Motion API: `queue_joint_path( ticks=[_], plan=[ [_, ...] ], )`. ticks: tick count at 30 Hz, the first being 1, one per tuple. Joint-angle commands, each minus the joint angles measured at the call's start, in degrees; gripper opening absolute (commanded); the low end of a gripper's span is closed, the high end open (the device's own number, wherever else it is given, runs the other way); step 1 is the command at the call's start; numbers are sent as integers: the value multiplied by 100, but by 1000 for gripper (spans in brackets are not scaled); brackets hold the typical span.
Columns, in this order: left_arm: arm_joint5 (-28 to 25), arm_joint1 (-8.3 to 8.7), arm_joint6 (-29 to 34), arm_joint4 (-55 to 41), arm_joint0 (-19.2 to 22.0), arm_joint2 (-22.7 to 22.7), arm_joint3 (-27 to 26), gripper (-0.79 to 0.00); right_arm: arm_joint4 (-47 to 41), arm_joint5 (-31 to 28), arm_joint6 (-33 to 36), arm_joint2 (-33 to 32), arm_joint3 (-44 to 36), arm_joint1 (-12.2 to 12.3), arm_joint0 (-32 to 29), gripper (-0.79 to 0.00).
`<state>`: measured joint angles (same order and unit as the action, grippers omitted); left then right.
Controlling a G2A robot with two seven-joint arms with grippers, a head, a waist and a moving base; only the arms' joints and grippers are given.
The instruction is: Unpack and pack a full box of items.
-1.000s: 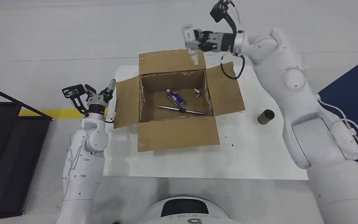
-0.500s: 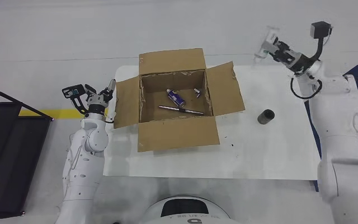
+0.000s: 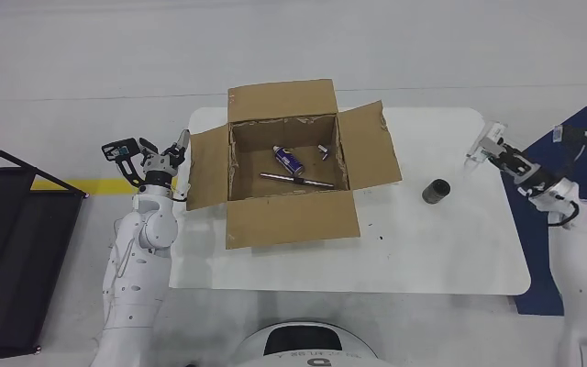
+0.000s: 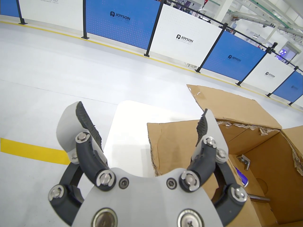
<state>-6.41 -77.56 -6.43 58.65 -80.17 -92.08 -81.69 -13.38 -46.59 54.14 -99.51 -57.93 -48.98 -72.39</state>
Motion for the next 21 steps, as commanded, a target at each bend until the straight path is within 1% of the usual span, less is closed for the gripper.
queue_joint_path(
  ticks=[1,6,9,13,21],
  plan=[
    [-1,0,0,1,0,0,0,0,70,305,40,-107,-117,33,-284,-785],
    [-1,0,0,1,0,0,0,0,259,1124,219,-286,-382,100,-794,-785],
    [-1,0,0,1,0,0,0,0,415,1675,235,-320,-437,124,-978,-785],
    [-1,0,0,1,0,0,0,0,545,2274,351,-219,-561,129,-1101,-785],
    [-1,0,0,1,0,0,0,0,929,3172,412,-75,-552,155,-1093,-785]
  ],
)
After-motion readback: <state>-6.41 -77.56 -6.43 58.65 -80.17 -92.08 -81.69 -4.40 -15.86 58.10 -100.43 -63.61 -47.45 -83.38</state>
